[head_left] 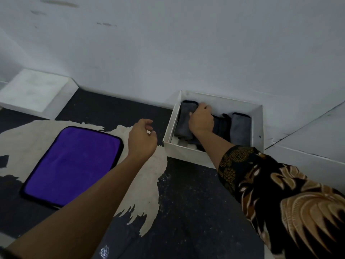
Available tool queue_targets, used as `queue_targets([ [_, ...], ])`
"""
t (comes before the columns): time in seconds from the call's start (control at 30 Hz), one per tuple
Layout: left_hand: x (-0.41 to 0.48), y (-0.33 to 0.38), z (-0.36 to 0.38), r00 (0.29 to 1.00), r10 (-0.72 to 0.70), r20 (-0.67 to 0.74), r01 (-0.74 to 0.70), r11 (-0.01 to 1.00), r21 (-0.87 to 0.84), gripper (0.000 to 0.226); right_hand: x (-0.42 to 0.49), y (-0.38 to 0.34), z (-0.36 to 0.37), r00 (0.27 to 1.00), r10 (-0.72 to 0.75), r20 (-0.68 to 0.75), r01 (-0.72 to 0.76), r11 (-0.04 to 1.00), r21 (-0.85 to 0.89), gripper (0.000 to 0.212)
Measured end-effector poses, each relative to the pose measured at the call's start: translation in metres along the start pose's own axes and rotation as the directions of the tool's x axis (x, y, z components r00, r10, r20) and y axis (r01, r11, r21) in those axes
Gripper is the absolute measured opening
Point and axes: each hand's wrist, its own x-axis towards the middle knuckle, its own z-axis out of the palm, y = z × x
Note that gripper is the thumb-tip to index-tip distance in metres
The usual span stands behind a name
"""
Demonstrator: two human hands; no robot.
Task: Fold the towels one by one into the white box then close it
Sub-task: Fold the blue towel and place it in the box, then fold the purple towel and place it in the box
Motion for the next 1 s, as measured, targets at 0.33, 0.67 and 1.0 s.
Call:
queue_targets([
  [0.33, -0.013, 0.016, 0.004, 0.960, 0.221, 0.169, -0.262, 0.923, 0.281, 0.053, -0.031, 0.007, -0.035, 0.934, -0.132, 0.331, 0.216, 0.948, -0.232, 0.046],
  [0.67, -0.015, -0.015, -0.038, 0.893, 0.352, 0.279, -0.449, 0.662, 0.600, 0.064, -0.131, -0.026, -0.060, 0.975, -0.218, 0.036, 0.221, 0.962, -0.162, 0.052],
  [1.0, -0.027, -0.127, -0.128, 0.860, 0.349, 0.373, -0.510, 0.627, 0.589, 0.067, -0.258, -0.110, 0.023, 0.980, -0.191, -0.056, 0.182, 0.974, -0.137, 0.062],
])
